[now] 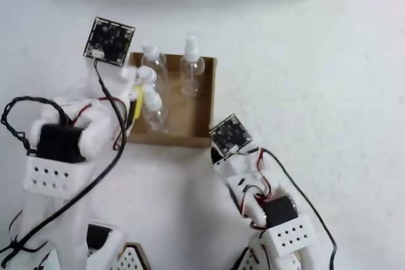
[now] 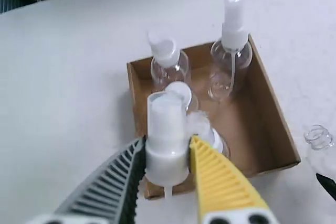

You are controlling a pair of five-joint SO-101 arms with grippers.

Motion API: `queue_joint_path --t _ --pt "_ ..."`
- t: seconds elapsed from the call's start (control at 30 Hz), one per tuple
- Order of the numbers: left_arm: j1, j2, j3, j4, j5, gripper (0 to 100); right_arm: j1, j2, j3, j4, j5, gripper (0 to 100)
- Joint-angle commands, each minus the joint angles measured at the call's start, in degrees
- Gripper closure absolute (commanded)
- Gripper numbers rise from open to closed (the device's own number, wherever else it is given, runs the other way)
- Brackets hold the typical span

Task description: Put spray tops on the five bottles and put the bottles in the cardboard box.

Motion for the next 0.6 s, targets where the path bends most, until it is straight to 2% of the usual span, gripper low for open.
queue_joint_path --t 0.0,0.1,0.2,0.4,0.57 --pt "3.7 -3.9 0.7 -8.7 4.8 96 6.8 -8.0 -3.3 -1.0 -5.8 98.2" --pt "5.8 -5.9 0.8 -12.9 11.5 96 8.0 -16.7 -0.8 0.4 -10.9 98.2" --pt "8.9 -6.6 0.9 -18.8 15.0 96 5.9 -25.6 2.0 3.8 -12.7 98.2" --pt "13.7 -6.6 2.1 -29.2 20.9 96 4.4 -24.5 2.1 2.9 -12.9 98.2" --pt "13.6 -6.6 1.9 -38.6 26.7 96 4.4 -25.2 2.4 3.0 -12.7 98.2"
